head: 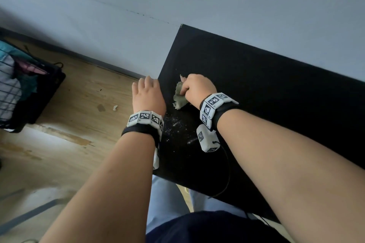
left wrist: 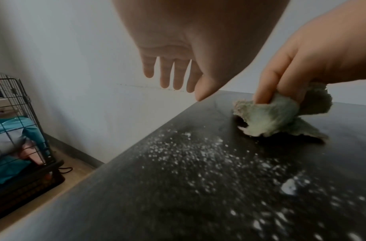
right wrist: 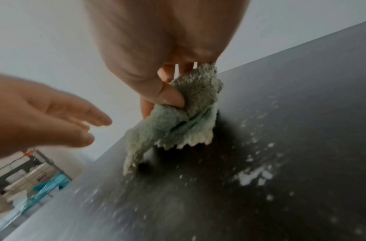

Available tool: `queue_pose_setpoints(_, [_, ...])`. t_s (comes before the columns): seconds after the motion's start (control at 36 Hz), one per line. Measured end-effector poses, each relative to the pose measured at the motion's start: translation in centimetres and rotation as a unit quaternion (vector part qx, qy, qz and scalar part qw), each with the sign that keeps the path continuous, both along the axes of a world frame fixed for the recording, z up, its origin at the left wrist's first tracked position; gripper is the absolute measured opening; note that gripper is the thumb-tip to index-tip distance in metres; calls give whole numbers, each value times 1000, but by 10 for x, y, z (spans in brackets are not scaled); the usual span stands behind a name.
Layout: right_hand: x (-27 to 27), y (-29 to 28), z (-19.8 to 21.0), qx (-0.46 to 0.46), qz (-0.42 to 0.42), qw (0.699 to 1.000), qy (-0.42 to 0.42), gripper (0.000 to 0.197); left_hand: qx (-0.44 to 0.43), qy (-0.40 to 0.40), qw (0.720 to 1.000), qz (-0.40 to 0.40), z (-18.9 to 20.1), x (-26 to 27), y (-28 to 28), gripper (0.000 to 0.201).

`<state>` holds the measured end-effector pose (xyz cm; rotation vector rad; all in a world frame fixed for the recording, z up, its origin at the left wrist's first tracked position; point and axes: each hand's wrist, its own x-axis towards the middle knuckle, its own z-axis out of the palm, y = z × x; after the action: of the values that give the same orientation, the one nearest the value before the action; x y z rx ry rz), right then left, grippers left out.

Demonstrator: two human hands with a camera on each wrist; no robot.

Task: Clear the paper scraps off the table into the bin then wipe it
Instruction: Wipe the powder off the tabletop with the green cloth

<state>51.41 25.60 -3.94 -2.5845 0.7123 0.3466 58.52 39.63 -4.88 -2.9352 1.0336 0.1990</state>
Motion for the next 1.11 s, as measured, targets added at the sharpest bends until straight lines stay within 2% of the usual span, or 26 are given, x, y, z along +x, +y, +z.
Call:
queue_pose_setpoints(0.14, [-17, -33, 16, -73, -90, 992, -45, 32, 9, 5, 1000, 3, 0, -18, 1, 50])
queue_pose_setpoints(0.19, [-24, -51, 18, -117, -121, 986, -4, 33, 15, 1, 1000, -1, -1, -24, 2, 51])
queue_pose_setpoints(0.25, [-33, -66, 22, -123, -173, 976, 54, 37, 24, 2, 1000, -6, 0, -29, 3, 51])
queue_pose_setpoints(0.33, [-42, -70, 21, -32, -215, 971, 97, 46, 34, 8, 999, -20, 0, -35, 4, 51])
queue_pose_setpoints(0.39, [-42, -67, 16, 12, -246, 966, 75, 53, 36, 10, 999, -28, -1, -37, 5, 51])
queue_pose_setpoints(0.44, [-43, -58, 12, 67, -312, 946, 53, 64, 40, 17, 998, -35, -1, -39, 6, 53])
queue_pose_setpoints(0.5, [-46, -48, 8, 95, -340, 935, 32, 66, 43, 20, 998, -44, 0, -40, 8, 54])
queue_pose_setpoints(0.56, [-52, -37, 4, 103, -337, 935, 30, 66, 41, 18, 997, -55, 0, -41, 10, 53])
queue_pose_setpoints(0.67, [-59, -17, 7, 136, -349, 924, 77, 63, 31, 7, 997, -76, 2, -43, 15, 50])
queue_pose_setpoints(0.75, [-70, 4, 6, 147, -351, 922, 73, 59, 26, 7, 995, -96, 6, -48, 20, 49])
queue_pose_setpoints(0.86, [-91, 38, -5, 129, -337, 932, 47, 54, 26, 10, 992, -123, 8, -60, 29, 49])
queue_pose_setpoints(1.03, [-110, 66, 3, 100, -266, 956, 69, 39, 20, 5, 987, -157, 12, -72, 43, 49])
queue_pose_setpoints(1.11, [-121, 59, 9, 48, -330, 941, 49, 38, 19, 1, 986, -168, 14, -75, 50, 48])
